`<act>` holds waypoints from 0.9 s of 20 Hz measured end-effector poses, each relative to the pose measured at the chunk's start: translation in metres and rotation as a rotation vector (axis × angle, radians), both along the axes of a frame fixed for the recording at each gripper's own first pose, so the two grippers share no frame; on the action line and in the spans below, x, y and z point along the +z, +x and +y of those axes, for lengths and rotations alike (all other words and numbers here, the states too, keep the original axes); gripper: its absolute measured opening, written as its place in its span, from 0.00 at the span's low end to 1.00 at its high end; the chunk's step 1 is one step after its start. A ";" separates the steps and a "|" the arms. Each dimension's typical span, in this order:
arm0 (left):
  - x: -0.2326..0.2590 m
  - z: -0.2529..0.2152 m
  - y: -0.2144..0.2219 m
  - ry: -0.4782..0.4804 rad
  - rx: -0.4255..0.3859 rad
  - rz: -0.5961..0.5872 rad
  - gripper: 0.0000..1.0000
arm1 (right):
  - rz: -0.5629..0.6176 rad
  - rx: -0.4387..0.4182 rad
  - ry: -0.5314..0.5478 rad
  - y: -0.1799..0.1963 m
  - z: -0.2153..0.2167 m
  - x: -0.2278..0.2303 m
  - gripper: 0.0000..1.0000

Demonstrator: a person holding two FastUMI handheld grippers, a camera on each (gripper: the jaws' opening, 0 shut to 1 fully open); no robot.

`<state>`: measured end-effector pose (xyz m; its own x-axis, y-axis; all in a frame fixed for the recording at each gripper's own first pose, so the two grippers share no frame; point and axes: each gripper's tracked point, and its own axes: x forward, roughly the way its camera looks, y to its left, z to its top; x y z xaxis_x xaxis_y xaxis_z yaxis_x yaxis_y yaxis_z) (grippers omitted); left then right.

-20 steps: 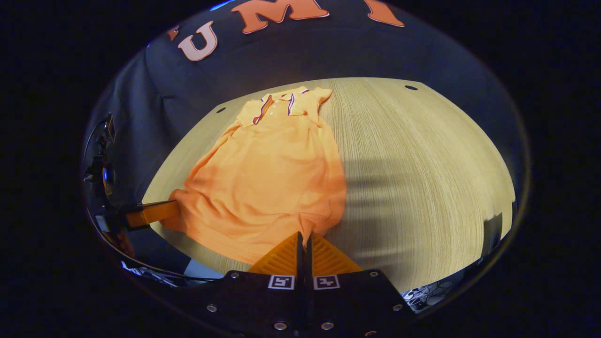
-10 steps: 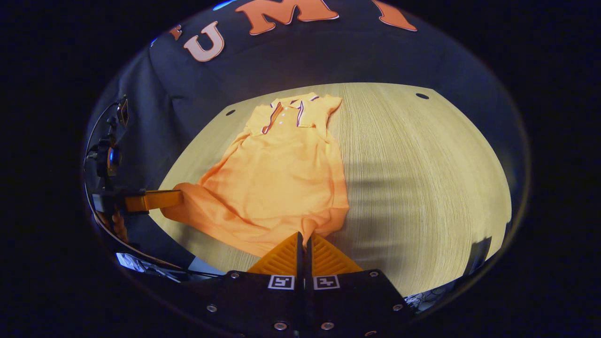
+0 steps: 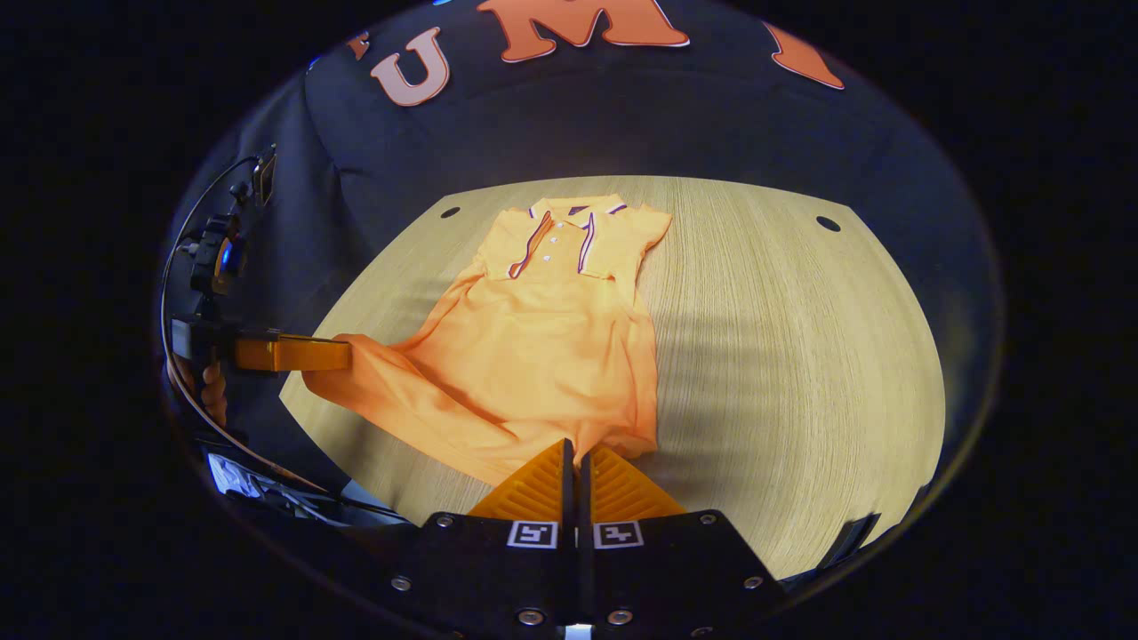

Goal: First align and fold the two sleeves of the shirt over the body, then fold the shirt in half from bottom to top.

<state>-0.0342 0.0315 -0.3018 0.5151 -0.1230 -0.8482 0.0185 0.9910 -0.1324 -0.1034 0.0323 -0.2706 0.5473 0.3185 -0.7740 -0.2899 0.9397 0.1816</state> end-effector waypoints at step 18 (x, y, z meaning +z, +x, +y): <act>0.008 0.018 0.182 -0.079 -0.018 0.007 0.00 | -0.012 -0.070 -0.088 0.165 0.007 0.015 0.01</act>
<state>0.1476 0.0496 -0.2941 0.5067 -0.1986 -0.8389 0.0349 0.9770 -0.2102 0.0613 0.0396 -0.2556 0.5752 0.2107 -0.7904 -0.2249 0.9698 0.0948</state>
